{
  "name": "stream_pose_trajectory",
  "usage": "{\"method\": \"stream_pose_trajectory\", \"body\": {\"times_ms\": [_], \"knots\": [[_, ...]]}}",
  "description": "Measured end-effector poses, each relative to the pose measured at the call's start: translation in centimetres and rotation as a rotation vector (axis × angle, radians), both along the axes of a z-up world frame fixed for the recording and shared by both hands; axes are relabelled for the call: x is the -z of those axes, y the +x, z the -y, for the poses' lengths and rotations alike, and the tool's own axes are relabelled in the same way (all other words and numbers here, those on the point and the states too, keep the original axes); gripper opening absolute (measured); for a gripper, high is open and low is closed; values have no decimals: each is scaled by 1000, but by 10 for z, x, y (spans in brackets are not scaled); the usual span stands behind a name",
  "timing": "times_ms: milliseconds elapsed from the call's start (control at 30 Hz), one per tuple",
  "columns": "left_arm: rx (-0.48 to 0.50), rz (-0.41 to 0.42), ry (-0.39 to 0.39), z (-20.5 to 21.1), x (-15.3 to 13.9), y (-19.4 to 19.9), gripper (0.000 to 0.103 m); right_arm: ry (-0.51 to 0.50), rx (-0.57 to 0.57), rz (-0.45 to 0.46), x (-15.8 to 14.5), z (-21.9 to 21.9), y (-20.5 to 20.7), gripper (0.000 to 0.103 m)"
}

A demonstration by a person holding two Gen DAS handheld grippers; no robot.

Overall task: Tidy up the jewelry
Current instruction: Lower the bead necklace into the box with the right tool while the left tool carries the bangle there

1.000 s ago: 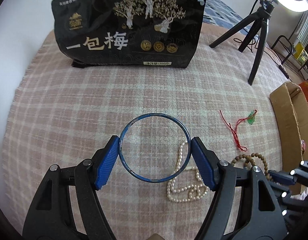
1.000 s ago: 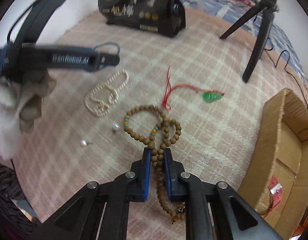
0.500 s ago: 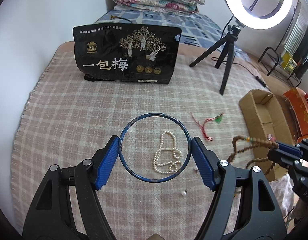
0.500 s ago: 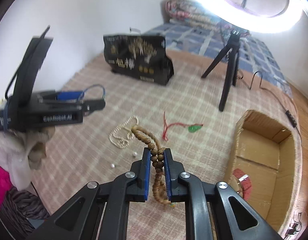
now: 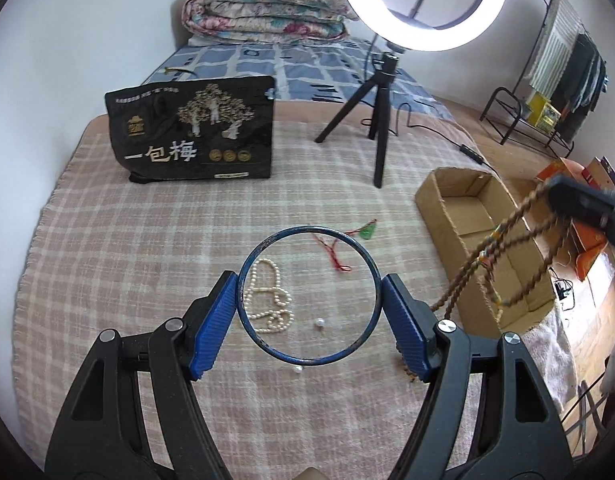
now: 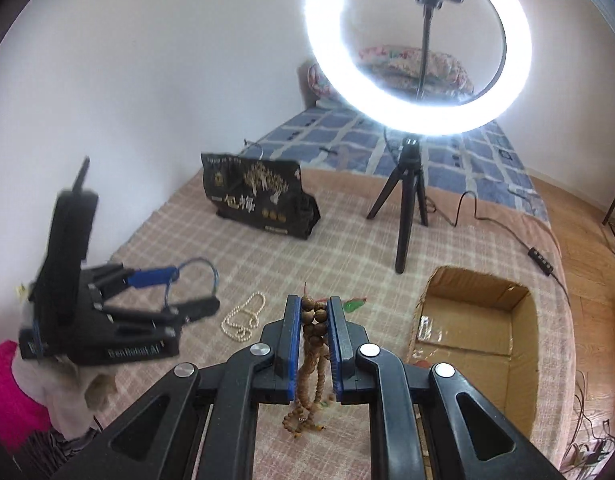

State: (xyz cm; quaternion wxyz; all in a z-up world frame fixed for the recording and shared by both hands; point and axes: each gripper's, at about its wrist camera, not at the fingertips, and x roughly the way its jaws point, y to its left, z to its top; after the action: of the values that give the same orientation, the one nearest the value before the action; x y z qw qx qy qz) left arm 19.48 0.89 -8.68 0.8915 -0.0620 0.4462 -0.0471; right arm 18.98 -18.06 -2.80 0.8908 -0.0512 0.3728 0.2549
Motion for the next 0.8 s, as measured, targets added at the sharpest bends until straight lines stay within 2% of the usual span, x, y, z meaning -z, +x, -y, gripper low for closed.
{"method": "stream_pose_trajectory", "body": {"times_ms": [533,800], "knots": [[126,60,-40,66,-23,-5,74,130,98,207,-90,53,2,11],[209,64,-43,109,-23,-7,74,125,176,233,-98,86,9,11]]}}
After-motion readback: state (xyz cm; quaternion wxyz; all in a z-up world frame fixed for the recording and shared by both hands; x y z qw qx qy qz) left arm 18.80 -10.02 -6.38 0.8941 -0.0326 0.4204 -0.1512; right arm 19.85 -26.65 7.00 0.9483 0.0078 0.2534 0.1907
